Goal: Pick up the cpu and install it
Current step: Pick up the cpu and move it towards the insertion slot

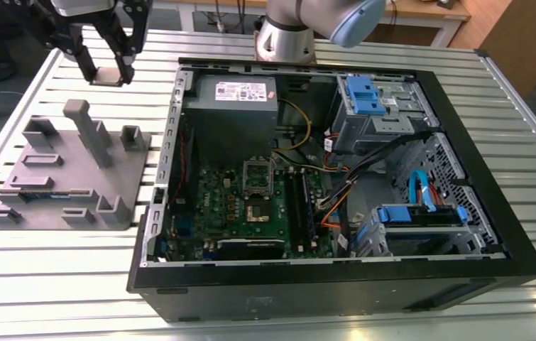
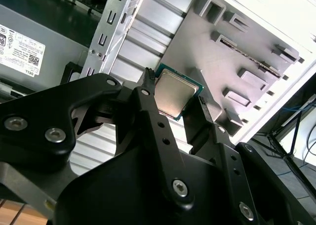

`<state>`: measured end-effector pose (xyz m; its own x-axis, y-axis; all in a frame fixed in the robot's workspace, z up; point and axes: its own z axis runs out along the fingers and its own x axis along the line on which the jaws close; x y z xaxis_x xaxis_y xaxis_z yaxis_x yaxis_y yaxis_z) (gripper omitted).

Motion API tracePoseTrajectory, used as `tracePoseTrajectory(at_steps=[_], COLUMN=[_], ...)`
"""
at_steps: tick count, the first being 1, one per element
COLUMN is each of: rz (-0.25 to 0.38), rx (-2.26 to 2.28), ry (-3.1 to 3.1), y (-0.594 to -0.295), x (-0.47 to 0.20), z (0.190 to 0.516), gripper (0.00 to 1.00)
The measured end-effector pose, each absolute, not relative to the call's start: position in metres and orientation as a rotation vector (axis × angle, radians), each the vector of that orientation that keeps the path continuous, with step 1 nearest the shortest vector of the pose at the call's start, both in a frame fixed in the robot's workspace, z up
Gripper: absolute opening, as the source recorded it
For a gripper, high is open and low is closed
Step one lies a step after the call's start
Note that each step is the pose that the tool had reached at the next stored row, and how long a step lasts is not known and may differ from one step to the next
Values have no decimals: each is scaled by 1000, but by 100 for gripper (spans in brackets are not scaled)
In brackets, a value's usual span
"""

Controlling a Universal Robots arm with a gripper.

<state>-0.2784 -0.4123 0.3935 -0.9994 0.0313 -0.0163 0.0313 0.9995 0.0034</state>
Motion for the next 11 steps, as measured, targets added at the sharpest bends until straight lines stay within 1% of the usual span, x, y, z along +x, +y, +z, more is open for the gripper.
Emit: tracePoseTrajectory(at_steps=[11], rz=[2], rx=[49], ry=[3126], y=[-412], x=[-264], z=[393], gripper=[47])
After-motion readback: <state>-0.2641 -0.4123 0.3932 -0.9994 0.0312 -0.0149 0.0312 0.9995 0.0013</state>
